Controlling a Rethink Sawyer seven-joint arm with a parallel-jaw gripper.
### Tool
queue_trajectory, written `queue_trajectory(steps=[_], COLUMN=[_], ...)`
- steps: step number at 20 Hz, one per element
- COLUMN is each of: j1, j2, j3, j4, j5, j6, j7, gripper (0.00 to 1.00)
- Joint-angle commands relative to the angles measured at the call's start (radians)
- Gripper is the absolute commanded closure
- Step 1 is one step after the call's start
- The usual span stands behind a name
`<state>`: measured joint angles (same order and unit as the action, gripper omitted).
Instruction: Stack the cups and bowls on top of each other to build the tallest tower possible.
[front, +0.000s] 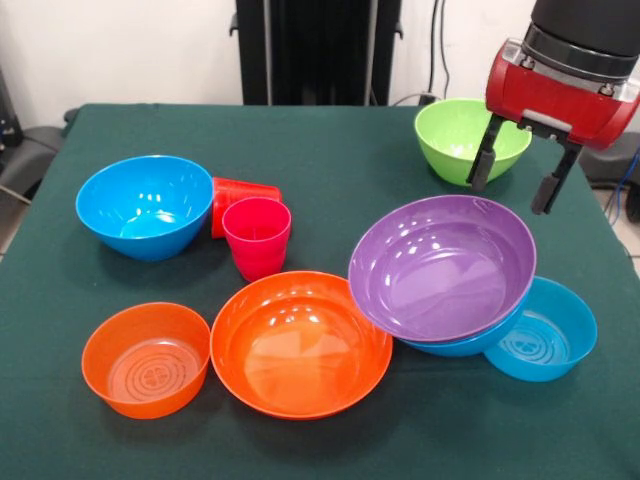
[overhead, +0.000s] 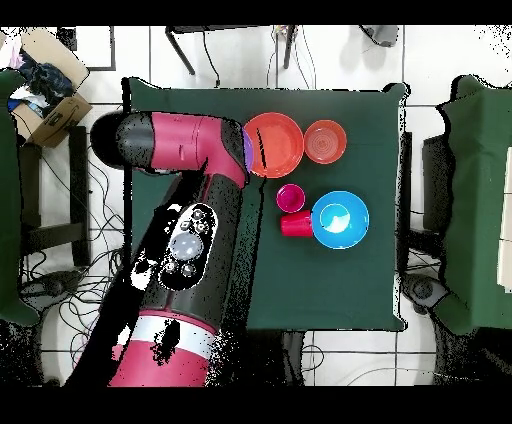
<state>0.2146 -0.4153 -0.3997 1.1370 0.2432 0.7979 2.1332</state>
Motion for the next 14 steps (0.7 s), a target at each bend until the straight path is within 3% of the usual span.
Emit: queue_trajectory(steps=[1,10,14], j1=[-0.080,-0.097,-0.104], j2=[-0.066,-0.061,-0.085], j3=[0.166,0.222,0.239], j4=[0.036,-0.025,0.012], j5=[-0.043,-0.055,-0.060], j6=[0.106,0.211,0.217], j7=[-0.134,-0.139,-0.145], gripper=[0.00,0.00,0.00])
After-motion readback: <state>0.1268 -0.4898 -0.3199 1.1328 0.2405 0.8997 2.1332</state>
